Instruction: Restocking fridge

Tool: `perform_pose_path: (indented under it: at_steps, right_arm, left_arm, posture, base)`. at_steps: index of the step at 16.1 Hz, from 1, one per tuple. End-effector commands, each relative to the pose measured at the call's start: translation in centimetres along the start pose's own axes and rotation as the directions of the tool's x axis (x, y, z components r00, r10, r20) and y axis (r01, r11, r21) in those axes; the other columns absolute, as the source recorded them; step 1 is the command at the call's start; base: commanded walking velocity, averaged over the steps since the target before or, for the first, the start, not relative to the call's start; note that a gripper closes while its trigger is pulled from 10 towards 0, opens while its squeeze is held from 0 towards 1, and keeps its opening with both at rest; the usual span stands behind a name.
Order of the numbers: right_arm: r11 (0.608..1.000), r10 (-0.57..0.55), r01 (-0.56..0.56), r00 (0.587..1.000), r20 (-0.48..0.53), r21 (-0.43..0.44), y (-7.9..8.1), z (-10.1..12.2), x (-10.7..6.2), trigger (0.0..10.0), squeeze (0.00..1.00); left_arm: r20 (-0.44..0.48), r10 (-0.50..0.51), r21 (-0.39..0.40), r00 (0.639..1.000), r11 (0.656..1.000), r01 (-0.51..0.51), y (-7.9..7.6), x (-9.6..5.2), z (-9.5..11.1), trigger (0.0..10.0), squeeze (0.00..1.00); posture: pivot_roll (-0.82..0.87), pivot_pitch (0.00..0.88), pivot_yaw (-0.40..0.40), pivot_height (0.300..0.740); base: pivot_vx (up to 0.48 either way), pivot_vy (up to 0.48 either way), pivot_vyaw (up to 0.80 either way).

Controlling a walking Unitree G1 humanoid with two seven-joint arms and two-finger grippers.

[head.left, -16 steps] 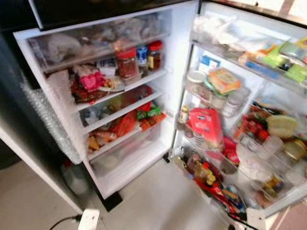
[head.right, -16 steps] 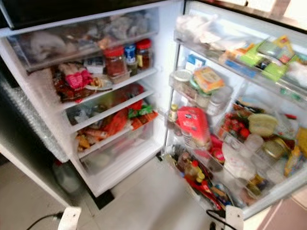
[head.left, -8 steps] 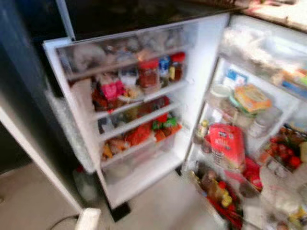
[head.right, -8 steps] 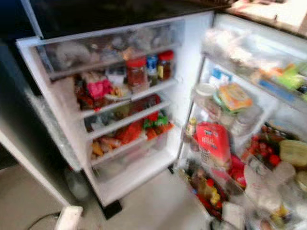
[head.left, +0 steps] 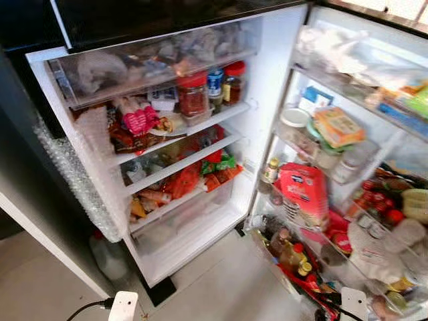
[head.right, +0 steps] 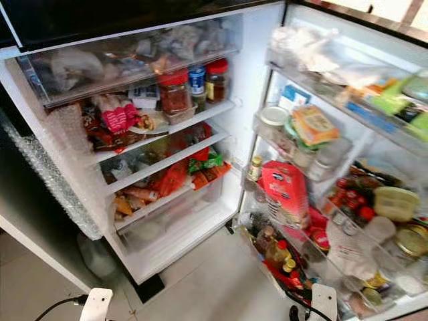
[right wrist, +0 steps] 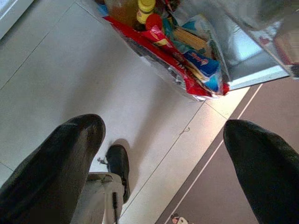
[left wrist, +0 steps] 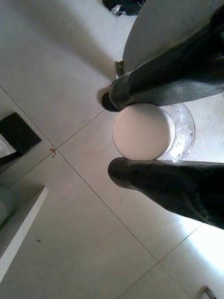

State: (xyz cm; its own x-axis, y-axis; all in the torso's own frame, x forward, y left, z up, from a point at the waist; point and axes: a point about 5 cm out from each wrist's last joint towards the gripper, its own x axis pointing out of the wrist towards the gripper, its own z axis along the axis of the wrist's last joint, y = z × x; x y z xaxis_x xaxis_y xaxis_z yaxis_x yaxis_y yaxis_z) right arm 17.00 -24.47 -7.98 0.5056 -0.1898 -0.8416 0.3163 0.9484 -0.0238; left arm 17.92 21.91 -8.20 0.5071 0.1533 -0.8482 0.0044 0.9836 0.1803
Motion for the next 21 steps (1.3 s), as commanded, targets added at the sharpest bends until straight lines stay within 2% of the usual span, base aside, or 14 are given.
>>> perform_pose_path:
  at_steps: [1,4,12,21]
  right_arm:
    - [1.0,-0.009,0.009,1.0,0.005,0.004,-0.37,0.03,-0.04,10.0,0.0]
    - [1.0,-0.006,0.006,1.0,0.005,-0.003,-0.34,0.03,-0.04,10.0,0.0]
    - [1.0,-0.003,0.003,1.0,0.006,-0.018,-0.41,0.06,-0.04,10.0,0.0]
    - [1.0,-0.011,0.012,1.0,0.024,-0.027,-0.48,0.23,-0.05,10.0,0.0]
  left_arm:
    - [-0.022,-0.002,0.012,1.0,1.0,0.002,0.02,-0.04,-0.51,10.0,0.0]
    - [-0.022,0.0,0.014,1.0,1.0,0.0,0.06,-0.04,-0.48,10.0,0.0]
    - [-0.021,0.004,0.019,1.0,1.0,-0.003,0.07,-0.04,-0.44,10.0,0.0]
    - [-0.014,0.011,0.01,1.0,1.0,-0.011,0.07,-0.04,-0.4,10.0,0.0]
  posture:
    - [0.08,0.0,-0.034,0.74]
    - [0.08,0.0,-0.035,0.74]
    - [0.08,0.0,-0.035,0.74]
    - [0.08,0.0,-0.036,0.74]
  base:
    - [0.0,0.0,0.0]
    - [0.0,0.0,0.0]
    - [0.0,-0.268,0.0]
    - [0.0,0.0,0.0]
